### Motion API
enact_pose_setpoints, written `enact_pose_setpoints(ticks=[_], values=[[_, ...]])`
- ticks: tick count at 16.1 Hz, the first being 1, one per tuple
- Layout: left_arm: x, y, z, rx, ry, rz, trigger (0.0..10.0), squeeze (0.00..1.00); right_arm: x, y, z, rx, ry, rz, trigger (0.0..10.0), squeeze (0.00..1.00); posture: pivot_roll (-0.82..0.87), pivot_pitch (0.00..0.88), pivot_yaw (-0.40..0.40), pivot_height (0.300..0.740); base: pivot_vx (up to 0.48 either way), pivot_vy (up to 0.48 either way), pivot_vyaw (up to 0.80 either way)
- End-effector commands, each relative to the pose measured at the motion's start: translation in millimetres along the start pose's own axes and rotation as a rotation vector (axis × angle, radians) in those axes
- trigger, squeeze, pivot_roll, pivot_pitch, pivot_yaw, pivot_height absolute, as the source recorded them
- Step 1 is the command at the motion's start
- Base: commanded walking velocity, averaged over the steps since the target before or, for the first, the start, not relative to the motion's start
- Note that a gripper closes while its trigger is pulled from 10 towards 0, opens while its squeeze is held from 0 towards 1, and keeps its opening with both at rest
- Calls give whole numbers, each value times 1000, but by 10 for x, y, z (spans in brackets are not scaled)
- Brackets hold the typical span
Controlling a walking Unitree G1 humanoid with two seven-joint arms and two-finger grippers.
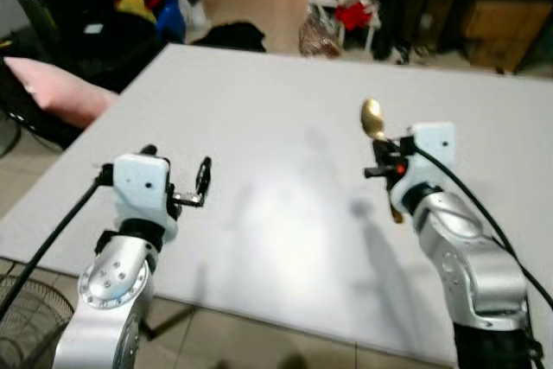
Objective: Setting the table
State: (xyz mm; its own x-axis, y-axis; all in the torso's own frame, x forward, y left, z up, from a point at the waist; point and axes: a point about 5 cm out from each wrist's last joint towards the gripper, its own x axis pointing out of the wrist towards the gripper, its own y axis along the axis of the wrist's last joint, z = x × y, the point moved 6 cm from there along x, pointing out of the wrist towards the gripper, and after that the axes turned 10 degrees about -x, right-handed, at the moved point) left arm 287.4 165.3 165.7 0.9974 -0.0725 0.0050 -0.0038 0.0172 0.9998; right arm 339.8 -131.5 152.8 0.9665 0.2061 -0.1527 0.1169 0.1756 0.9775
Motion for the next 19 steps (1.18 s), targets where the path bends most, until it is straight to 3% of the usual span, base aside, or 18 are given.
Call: enact_pose_setpoints(ticks=[1,6,10,19], values=[[12,-36,-71,14,22,-13,10000,0,2,38,-76,3,24,6,10000,0,-94,0,44,740,375,0,0],[51,-43,-44,28,4,-18,10000,0,-32,-44,-72,4,15,-28,10000,0,-103,0,63,740,0,64,-86],[77,-23,-49,37,-8,-15,10000,0,-42,-67,-76,25,5,-36,10000,0,-95,0,79,740,0,451,-677],[24,-24,-99,47,6,-24,10000,0,1,-67,-175,10,69,-40,10000,0,-65,0,68,740,0,480,0]])
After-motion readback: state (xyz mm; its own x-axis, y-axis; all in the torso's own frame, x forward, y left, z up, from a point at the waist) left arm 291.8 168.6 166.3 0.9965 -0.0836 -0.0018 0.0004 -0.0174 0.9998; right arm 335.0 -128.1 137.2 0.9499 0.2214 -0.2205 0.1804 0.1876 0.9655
